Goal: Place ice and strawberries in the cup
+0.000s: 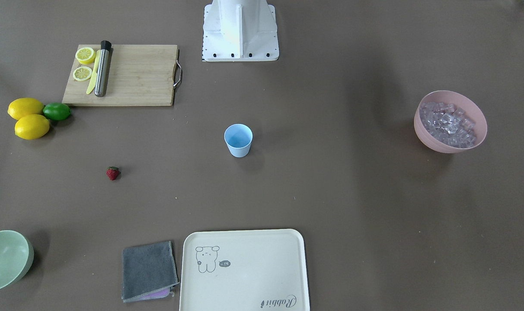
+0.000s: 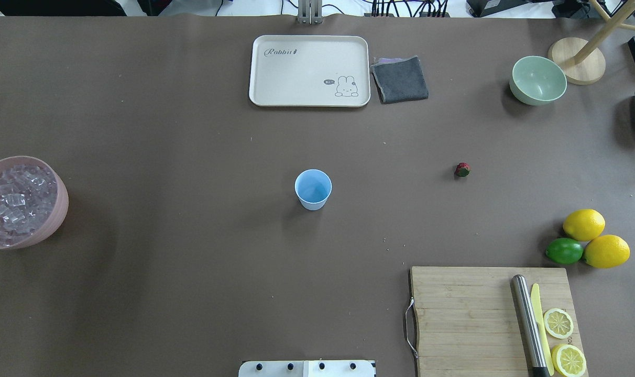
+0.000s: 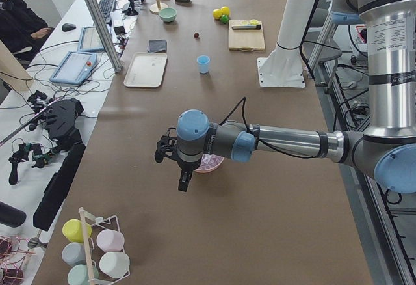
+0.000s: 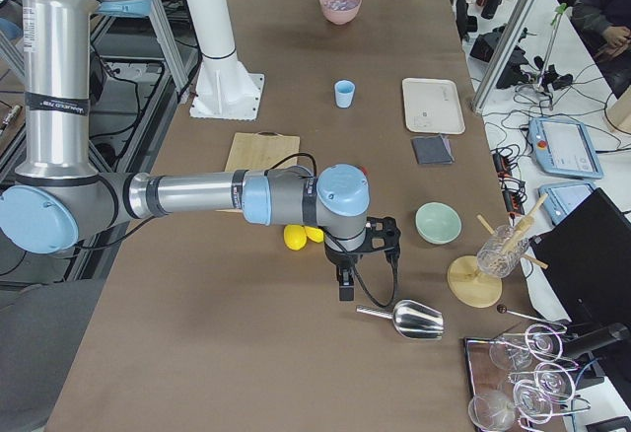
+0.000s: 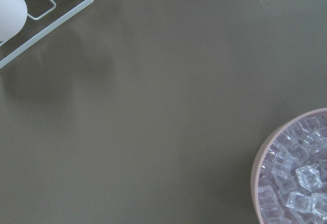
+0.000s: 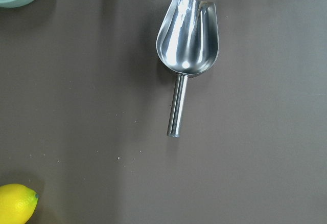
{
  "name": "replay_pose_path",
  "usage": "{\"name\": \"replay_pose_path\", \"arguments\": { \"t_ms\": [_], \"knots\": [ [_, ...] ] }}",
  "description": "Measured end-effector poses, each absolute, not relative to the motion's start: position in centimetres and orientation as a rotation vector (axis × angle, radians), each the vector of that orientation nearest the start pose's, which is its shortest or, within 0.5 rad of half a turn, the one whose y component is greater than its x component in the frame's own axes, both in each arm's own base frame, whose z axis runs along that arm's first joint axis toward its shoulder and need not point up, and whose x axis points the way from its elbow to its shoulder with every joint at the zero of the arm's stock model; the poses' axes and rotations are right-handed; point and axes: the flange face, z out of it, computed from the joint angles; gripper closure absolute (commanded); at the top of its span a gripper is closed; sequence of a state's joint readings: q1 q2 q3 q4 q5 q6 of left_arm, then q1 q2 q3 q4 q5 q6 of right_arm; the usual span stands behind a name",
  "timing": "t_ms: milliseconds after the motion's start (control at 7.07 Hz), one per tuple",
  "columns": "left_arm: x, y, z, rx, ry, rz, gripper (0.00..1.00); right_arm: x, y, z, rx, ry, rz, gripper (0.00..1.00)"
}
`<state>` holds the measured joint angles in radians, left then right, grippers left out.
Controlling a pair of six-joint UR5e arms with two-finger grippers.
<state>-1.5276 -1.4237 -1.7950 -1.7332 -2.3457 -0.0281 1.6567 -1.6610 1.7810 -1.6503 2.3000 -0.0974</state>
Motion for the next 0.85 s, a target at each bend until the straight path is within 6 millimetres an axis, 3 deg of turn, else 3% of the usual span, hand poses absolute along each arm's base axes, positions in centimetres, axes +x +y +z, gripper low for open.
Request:
{"name": "replay_pose_path", "arguments": {
  "t_ms": [849],
  "knots": [
    [-4.39, -44.73, 59.95, 0.195, 0.779, 0.104, 0.02, 10.49, -44.87, 60.79, 0.112, -0.725, -0.036, 0.00]
  ]
}}
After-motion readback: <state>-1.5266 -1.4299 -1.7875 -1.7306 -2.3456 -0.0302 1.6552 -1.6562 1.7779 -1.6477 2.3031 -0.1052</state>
